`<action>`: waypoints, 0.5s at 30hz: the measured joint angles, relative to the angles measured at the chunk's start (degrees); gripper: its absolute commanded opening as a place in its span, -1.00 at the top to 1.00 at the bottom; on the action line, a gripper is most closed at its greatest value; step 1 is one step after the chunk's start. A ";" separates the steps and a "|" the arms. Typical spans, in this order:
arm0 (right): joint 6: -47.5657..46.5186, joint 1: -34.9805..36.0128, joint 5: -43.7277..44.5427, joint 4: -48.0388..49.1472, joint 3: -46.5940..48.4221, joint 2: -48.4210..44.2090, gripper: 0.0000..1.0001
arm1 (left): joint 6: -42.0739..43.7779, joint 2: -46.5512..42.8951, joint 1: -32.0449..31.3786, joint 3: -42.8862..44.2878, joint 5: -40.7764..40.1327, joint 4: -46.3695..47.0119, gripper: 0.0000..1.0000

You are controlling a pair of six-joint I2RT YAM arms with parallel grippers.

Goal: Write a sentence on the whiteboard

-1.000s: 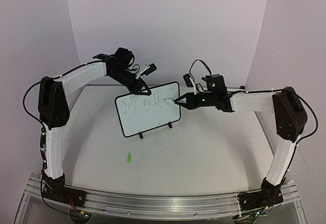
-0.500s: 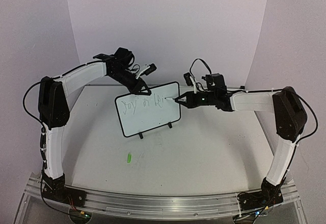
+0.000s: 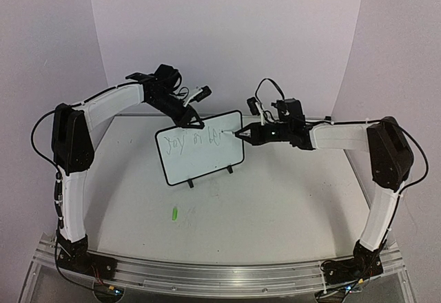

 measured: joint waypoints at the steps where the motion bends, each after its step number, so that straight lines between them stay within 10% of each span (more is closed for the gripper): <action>1: 0.00 0.01 0.00 0.00 -0.04 0.01 1.00 | 0.00 0.00 0.00 0.00 0.00 0.00 1.00; 15: 0.04 0.04 -0.20 -0.09 -0.98 1.67 1.00 | -0.35 0.00 0.00 0.00 -0.08 0.00 1.00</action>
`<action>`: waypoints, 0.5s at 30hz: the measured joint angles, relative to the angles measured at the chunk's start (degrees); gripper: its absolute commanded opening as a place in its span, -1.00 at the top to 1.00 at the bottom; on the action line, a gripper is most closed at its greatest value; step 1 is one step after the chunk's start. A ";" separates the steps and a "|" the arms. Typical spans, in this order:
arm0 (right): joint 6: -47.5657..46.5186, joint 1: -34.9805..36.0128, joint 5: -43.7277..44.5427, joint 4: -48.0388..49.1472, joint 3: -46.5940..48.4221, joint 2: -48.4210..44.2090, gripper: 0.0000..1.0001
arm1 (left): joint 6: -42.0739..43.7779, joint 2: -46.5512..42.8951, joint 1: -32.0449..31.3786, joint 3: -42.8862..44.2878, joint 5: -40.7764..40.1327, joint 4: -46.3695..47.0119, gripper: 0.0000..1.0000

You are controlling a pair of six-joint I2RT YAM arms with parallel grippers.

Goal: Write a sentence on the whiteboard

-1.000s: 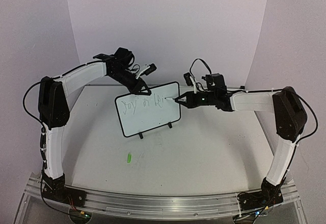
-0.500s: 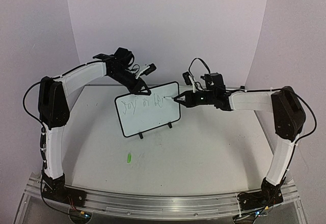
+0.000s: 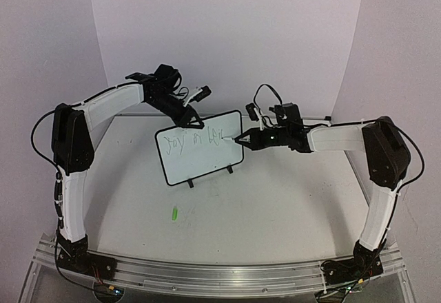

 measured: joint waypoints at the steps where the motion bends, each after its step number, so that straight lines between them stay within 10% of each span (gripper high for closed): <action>1: 0.02 0.00 -0.02 0.00 0.00 -0.01 1.00 | 0.00 0.00 0.00 0.00 -0.01 0.00 1.00; 15: 0.84 0.00 -0.17 0.07 0.00 -0.14 1.00 | 0.02 0.00 0.00 0.00 0.01 0.00 1.00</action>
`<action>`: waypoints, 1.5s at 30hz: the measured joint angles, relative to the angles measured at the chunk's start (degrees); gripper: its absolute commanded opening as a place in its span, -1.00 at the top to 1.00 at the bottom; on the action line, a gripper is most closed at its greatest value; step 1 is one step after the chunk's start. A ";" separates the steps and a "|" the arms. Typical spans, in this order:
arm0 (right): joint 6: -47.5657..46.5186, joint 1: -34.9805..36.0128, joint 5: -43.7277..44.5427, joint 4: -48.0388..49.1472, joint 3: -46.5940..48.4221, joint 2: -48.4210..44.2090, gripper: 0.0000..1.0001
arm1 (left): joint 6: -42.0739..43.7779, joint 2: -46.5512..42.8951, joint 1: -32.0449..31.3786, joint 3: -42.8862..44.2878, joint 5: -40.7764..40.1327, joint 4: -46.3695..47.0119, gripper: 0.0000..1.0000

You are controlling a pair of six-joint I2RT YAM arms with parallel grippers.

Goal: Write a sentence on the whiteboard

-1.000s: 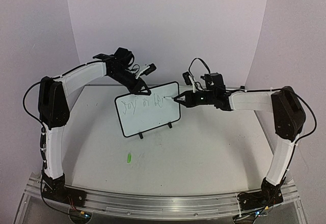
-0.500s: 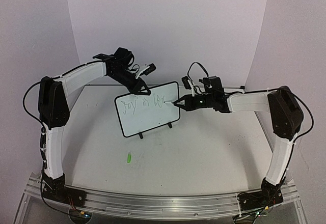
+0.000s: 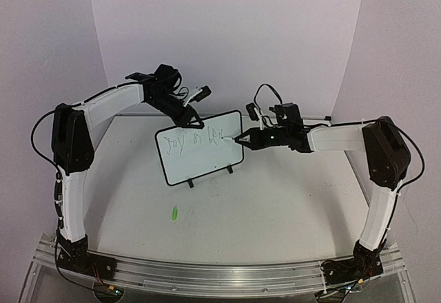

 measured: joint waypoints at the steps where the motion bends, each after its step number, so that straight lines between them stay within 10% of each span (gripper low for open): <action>1: 0.09 0.00 0.01 0.01 0.00 -0.06 1.00 | 0.00 0.00 0.00 0.00 0.00 0.00 1.00; 45: 1.58 -0.33 2.94 2.20 -2.19 -2.30 1.00 | 0.02 0.00 0.00 0.00 0.00 0.00 1.00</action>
